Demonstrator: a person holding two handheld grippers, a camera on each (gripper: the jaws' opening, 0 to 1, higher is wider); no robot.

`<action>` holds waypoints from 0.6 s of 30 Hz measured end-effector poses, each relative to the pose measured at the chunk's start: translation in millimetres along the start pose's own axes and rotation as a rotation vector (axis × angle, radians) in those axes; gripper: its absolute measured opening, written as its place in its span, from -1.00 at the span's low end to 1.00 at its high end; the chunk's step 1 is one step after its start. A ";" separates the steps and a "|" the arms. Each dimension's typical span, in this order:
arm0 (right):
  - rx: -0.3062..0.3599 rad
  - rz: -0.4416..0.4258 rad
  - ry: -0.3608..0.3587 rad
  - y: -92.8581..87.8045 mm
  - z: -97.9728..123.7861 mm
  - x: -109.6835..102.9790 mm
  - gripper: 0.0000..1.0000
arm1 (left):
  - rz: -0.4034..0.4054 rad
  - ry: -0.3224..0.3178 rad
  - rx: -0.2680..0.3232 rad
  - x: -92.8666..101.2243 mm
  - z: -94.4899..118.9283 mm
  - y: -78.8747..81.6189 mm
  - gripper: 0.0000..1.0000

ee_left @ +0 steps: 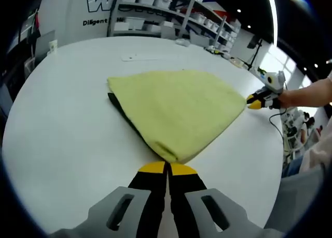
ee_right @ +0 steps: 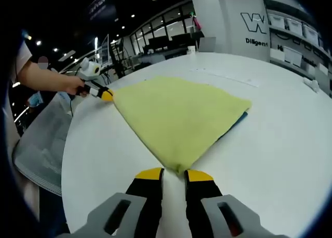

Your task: Fold the garment on the visible template until the final outline fits inside the template.

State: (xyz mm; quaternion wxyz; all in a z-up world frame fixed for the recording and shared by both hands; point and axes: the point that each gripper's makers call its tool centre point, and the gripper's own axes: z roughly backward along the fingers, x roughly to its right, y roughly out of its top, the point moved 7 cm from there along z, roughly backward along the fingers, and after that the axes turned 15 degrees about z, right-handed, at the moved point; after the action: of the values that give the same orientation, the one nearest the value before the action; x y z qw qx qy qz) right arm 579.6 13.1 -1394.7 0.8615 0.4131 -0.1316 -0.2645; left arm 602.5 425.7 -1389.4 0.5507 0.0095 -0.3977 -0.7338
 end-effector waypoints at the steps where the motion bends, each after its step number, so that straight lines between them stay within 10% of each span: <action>1: 0.000 0.004 -0.001 0.4 -0.3 0.3 -0.86 | -0.001 0.000 0.001 -0.5 0.4 0.1 -1.00; 18: -0.001 0.049 -0.003 0.0 2.6 4.3 -1.00 | -0.032 -0.009 0.004 1.3 9.1 0.3 -1.00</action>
State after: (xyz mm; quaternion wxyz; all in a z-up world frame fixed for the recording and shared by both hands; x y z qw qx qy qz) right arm 582.0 9.1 -1393.0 0.8677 0.4088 -0.1431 -0.2438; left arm 598.1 429.8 -1382.4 0.5373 0.0136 -0.4013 -0.7417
